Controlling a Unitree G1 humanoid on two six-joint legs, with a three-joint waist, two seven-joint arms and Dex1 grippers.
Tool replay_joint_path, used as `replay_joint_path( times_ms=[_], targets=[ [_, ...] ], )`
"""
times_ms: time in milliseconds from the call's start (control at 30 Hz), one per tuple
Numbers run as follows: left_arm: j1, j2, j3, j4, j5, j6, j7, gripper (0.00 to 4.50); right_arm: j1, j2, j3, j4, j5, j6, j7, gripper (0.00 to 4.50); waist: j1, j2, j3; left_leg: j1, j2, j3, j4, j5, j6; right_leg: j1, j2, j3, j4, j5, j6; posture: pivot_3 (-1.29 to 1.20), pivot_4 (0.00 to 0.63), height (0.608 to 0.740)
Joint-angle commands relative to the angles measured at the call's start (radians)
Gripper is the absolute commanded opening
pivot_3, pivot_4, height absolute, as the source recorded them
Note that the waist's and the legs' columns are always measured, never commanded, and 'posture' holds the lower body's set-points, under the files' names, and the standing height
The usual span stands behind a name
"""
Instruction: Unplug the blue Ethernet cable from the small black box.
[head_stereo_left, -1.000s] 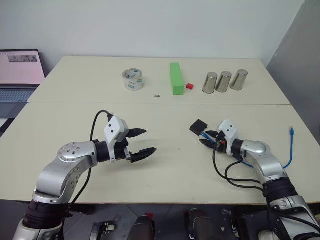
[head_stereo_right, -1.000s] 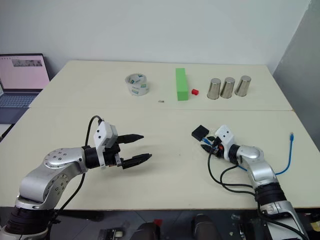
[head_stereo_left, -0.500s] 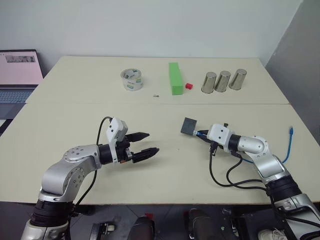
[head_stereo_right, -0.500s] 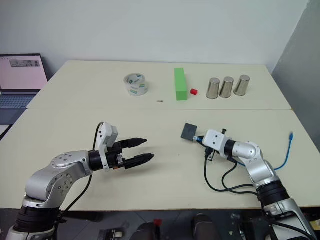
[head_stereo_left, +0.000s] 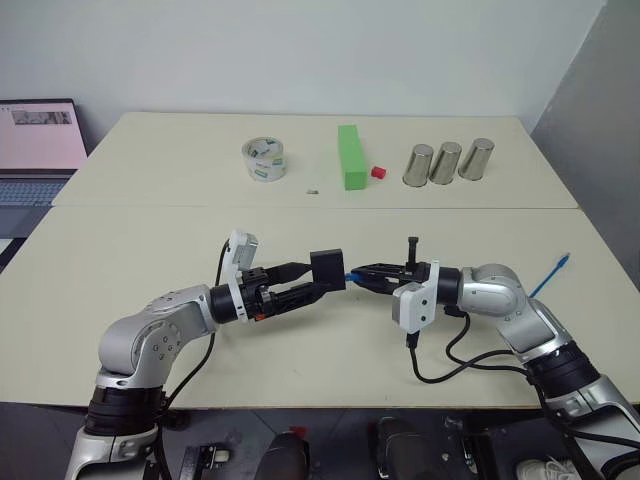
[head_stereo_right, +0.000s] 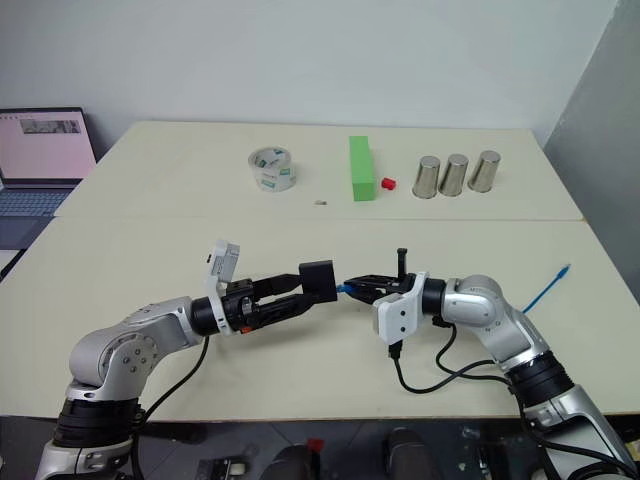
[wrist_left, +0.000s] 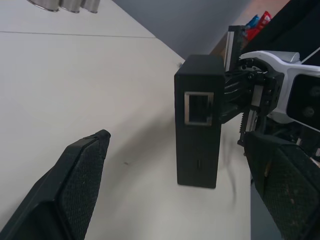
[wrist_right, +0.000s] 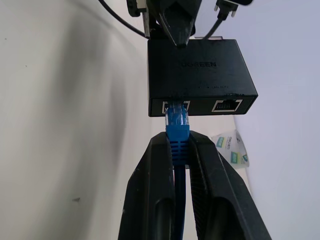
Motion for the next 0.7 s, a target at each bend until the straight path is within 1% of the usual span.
replay_joint_path(
  times_ms=[33, 300, 467, 500, 533, 633, 667, 700],
  targets=[
    [-0.017, 0.001, 0.011, -0.013, -0.030, 0.008, -0.014, 3.99, -0.020, 0.009, -0.004, -0.043, 0.013, -0.004, 0.003, 0.13, 0.000, 0.000, 0.000, 0.000, 0.000, 0.000, 0.000, 0.000, 0.000, 0.000, 0.000, 0.000, 0.000, 0.000, 0.000, 0.00, 0.150, 0.740],
    [-0.009, 0.011, -0.002, -0.012, -0.016, 0.009, -0.028, 2.35, -0.021, 0.022, -0.002, -0.048, 0.010, 0.003, -0.007, 0.13, 0.000, 0.000, 0.000, 0.000, 0.000, 0.000, 0.000, 0.000, 0.000, 0.000, 0.000, 0.000, 0.000, 0.000, 0.000, 0.00, 0.150, 0.740],
    [-0.016, 0.012, -0.012, -0.003, -0.002, 0.002, -0.027, 1.04, -0.029, 0.035, 0.003, -0.044, -0.016, -0.009, -0.016, 0.13, 0.000, 0.000, 0.000, 0.000, 0.000, 0.000, 0.000, 0.000, 0.000, 0.000, 0.000, 0.000, 0.000, 0.000, 0.000, 0.00, 0.150, 0.740],
    [-0.018, 0.012, -0.013, -0.001, 0.000, 0.001, -0.028, 0.98, -0.030, 0.035, 0.007, -0.044, -0.026, -0.010, -0.016, 0.13, 0.000, 0.000, 0.000, 0.000, 0.000, 0.000, 0.000, 0.000, 0.000, 0.000, 0.000, 0.000, 0.000, 0.000, 0.000, 0.00, 0.150, 0.740],
    [-0.019, 0.013, -0.013, 0.002, 0.001, 0.000, -0.029, 0.80, -0.029, 0.030, 0.013, -0.041, -0.041, -0.012, -0.011, 0.13, 0.000, 0.000, 0.000, 0.000, 0.000, 0.000, 0.000, 0.000, 0.000, 0.000, 0.000, 0.000, 0.000, 0.000, 0.000, 0.00, 0.150, 0.740],
    [-0.021, 0.017, -0.018, 0.004, 0.009, -0.002, -0.036, 0.80, -0.022, 0.016, 0.023, -0.040, -0.053, -0.023, 0.003, 0.13, 0.000, 0.000, 0.000, 0.000, 0.000, 0.000, 0.000, 0.000, 0.000, 0.000, 0.000, 0.000, 0.000, 0.000, 0.000, 0.00, 0.150, 0.740],
    [-0.021, 0.018, -0.018, 0.005, 0.010, -0.002, -0.039, 0.80, -0.020, 0.014, 0.022, -0.042, -0.049, -0.024, 0.005, 0.83, 0.000, 0.000, 0.000, 0.000, 0.000, 0.000, 0.000, 0.000, 0.000, 0.000, 0.000, 0.000, 0.000, 0.000, 0.000, 0.00, 0.150, 0.740],
    [-0.022, 0.020, -0.020, 0.006, 0.012, -0.002, -0.043, 0.80, -0.019, 0.008, 0.023, -0.047, -0.045, -0.022, 0.015, 0.97, 0.000, 0.000, 0.000, 0.000, 0.000, 0.000, 0.000, 0.000, 0.000, 0.000, 0.000, 0.000, 0.000, 0.000, 0.000, 0.00, 0.150, 0.740]
  ],
)
